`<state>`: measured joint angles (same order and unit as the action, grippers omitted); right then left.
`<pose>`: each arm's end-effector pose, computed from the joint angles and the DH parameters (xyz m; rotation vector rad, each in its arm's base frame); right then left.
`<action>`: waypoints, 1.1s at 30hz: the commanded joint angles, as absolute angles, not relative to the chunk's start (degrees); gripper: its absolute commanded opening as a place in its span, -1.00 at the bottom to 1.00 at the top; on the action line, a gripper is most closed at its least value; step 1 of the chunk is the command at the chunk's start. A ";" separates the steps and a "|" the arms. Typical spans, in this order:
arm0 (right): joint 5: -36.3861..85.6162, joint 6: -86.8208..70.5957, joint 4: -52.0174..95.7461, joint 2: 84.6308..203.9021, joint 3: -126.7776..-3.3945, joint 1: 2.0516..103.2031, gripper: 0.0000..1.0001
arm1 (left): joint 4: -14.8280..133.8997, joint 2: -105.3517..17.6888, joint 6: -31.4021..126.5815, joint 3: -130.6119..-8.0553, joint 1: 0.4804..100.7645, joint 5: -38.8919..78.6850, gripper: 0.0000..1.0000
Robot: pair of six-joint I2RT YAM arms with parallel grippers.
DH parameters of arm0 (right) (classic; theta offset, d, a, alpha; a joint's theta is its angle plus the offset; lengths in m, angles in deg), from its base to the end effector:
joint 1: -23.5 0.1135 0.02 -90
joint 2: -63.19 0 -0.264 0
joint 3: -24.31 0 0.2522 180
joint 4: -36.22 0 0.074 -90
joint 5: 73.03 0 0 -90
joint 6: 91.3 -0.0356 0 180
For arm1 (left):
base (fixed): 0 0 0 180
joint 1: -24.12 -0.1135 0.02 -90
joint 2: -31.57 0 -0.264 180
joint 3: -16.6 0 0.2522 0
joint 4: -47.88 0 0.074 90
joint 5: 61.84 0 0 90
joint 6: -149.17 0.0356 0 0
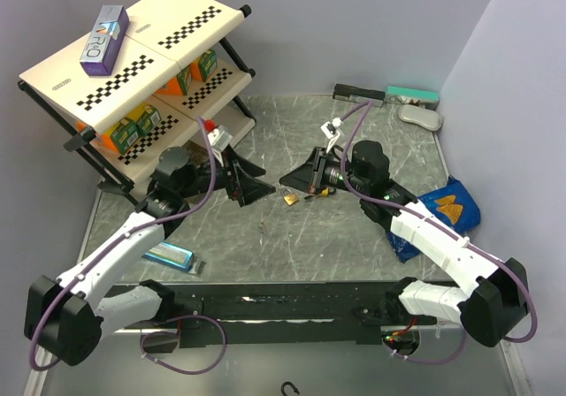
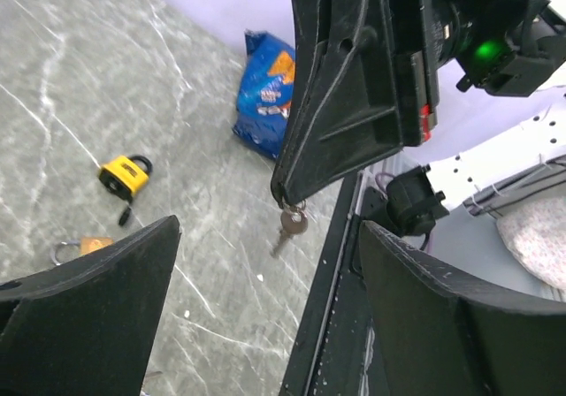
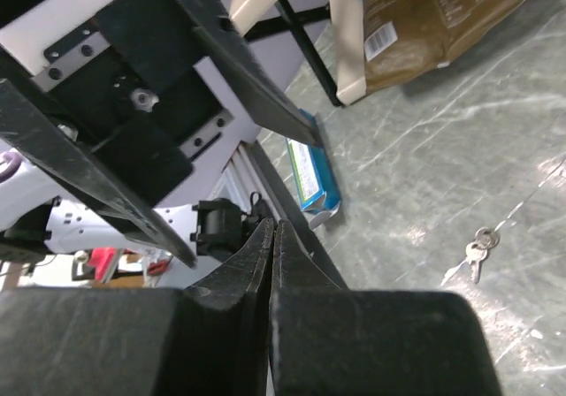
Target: Unlock with the key
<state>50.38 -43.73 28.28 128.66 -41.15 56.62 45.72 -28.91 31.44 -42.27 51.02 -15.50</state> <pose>0.2115 0.1614 0.3393 -0.3330 1.8924 1.4318 0.2045 -0.1313 0.3371 0.6370 1.6084 -1.3138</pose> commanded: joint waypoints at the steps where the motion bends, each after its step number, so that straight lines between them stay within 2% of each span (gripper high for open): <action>1: 53.80 -46.82 33.09 127.35 -39.90 56.02 -1.00 | 41.95 -30.91 32.01 -43.04 53.03 -16.58 0.71; 6: 53.80 -47.70 34.94 126.99 -38.50 55.85 -1.00 | 44.58 -34.34 35.09 -45.24 56.64 -14.03 0.54; 12: 53.36 -47.79 35.38 126.03 -37.44 55.32 -1.00 | 40.74 -36.01 32.90 -44.37 57.70 -16.30 0.20; 19: 54.15 -48.93 37.22 125.59 -35.95 54.18 -1.00 | 39.05 -36.45 31.84 -43.31 58.05 -18.86 0.04; 33: 55.56 -50.96 39.69 125.50 -35.07 53.30 -1.00 | 38.44 -38.39 31.75 -43.48 59.63 -21.50 0.06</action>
